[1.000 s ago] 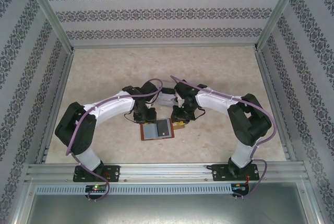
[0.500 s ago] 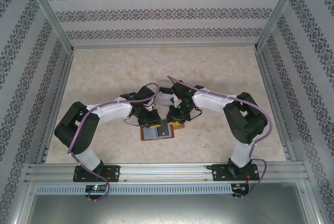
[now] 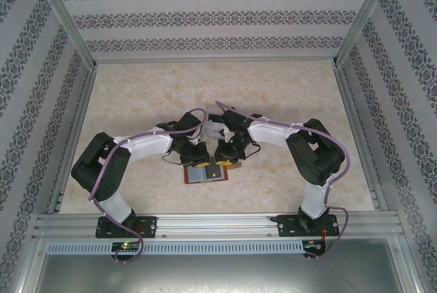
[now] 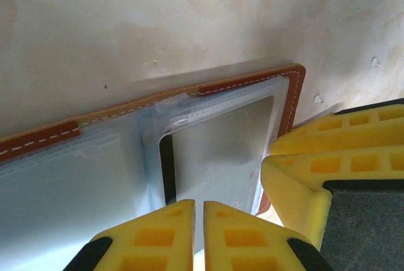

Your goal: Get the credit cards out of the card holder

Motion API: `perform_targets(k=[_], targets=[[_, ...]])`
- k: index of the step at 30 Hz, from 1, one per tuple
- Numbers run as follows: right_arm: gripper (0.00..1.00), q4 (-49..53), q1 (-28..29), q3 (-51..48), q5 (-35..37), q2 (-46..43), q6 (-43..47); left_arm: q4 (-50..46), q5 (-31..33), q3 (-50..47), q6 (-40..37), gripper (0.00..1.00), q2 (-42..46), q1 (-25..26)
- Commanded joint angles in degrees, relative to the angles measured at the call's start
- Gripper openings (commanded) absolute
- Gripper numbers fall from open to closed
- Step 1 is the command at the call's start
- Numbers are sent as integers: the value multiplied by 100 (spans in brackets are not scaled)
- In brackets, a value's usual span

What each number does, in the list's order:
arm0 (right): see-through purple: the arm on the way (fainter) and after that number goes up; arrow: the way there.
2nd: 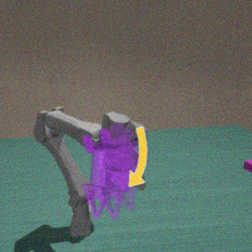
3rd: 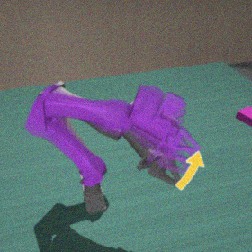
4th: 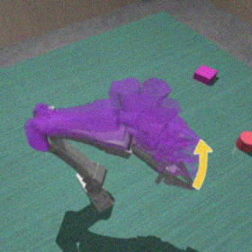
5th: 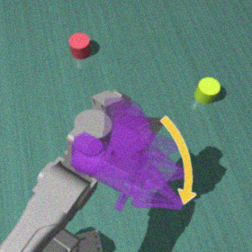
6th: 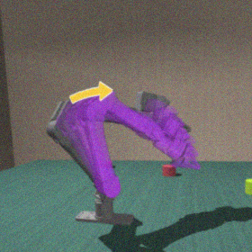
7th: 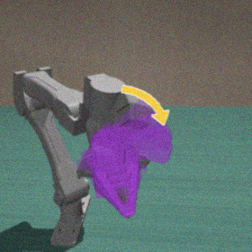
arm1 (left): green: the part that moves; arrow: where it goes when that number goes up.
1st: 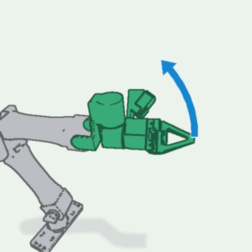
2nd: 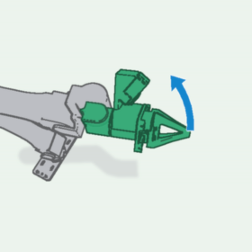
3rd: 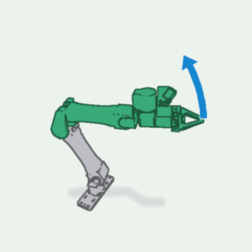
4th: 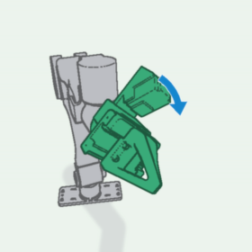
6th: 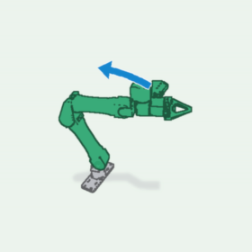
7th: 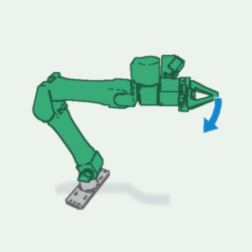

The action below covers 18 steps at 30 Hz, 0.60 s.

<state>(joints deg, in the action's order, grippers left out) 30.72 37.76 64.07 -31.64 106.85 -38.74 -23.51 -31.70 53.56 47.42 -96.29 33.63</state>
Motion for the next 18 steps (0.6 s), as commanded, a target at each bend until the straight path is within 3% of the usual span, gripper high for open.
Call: perform_targets(k=[1, 18], targets=[[23, -39, 69, 113, -113, 101, -37, -22, 11, -98, -5, 11, -75, -57], [23, 136, 72, 9, 122, 135, 41, -140, 10, -17, -119, 11, -201, -67]])
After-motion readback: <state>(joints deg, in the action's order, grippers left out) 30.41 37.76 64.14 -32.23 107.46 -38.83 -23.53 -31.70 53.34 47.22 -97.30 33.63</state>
